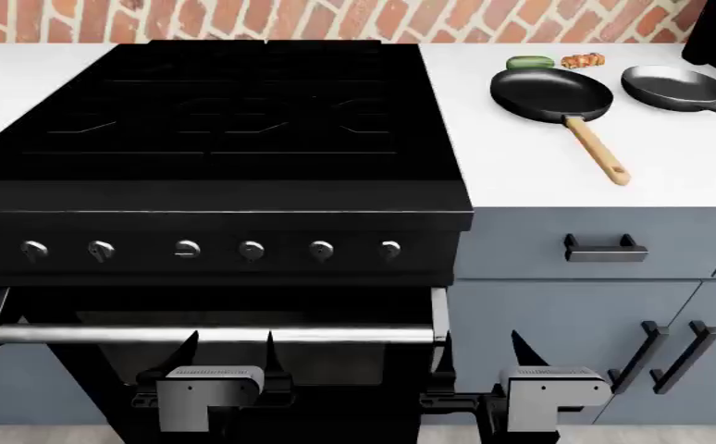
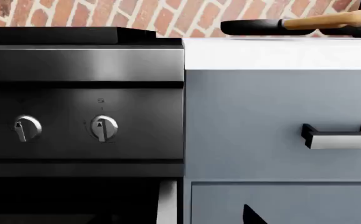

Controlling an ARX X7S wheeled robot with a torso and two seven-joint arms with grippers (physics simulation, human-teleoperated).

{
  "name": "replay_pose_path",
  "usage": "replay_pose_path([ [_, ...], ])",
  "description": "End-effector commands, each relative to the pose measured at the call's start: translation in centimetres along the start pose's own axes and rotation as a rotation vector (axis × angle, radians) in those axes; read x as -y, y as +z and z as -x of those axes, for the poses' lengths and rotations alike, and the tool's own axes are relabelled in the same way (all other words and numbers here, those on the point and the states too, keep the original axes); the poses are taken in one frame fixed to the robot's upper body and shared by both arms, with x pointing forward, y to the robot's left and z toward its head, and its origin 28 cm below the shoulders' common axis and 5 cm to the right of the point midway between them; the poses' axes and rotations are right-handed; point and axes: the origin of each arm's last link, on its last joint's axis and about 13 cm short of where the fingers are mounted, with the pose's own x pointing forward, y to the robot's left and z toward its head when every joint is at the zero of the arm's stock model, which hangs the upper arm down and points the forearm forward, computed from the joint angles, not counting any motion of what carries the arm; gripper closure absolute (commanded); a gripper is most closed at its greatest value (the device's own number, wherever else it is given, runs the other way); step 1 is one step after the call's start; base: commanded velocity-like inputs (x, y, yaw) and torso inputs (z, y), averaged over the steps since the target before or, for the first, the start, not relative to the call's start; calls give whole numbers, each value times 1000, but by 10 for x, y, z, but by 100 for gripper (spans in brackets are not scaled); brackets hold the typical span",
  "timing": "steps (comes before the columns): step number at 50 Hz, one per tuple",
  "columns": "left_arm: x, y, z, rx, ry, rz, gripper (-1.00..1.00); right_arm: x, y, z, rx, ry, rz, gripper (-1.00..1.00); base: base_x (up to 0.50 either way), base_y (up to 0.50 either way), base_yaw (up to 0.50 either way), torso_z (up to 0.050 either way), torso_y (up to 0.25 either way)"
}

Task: Place both pans onto different burners. Then place the pickle and the skewer on different pans.

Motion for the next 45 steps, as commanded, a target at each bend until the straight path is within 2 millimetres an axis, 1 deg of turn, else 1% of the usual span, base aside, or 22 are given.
replay_pose_path([
  [1, 0, 0, 0, 4, -5, 1, -100, -1, 1, 0, 9, 3, 3, -100, 0, 0, 0, 0, 0],
  [11, -2, 4, 3, 43, 2, -24, -100, -2, 3, 1, 21, -13, 7, -100, 0, 0, 0, 2, 0],
  [18, -3, 10, 6, 63, -22, -26, -100, -1, 4, 2, 26, -15, 11, -100, 0, 0, 0, 50, 0],
  [20, -4, 16, 4, 68, -34, -13, -100, 0, 12, 3, 38, -12, -2, -100, 0, 0, 0, 50, 0],
  [24, -3, 38, -1, 102, -48, 21, -100, 2, 41, 3, 98, 12, 16, -100, 0, 0, 0, 50, 0],
  [28, -3, 46, -3, 114, -50, 29, -100, 3, 48, 3, 113, 14, 22, -100, 0, 0, 0, 50, 0],
  [30, -3, 66, -10, 152, -45, 39, -100, 5, 74, -1, 169, 30, 32, -100, 0, 0, 0, 50, 0],
  [34, -4, 88, -21, 188, -42, 37, -100, 7, 103, -5, 232, 68, 32, -100, 0, 0, 0, 50, 0],
  [36, -5, 97, -25, 205, -40, 33, -100, 7, 114, -6, 255, 84, 34, -100, 0, 0, 0, 50, 0],
  [40, -6, 111, -28, 240, -29, 16, -100, 8, 130, -6, 294, 102, 46, -100, 0, 0, 0, 50, 0],
  [45, -5, 122, -21, 275, -35, -11, -100, 9, 140, 4, 318, 110, 68, -100, 0, 0, 0, 50, 0],
])
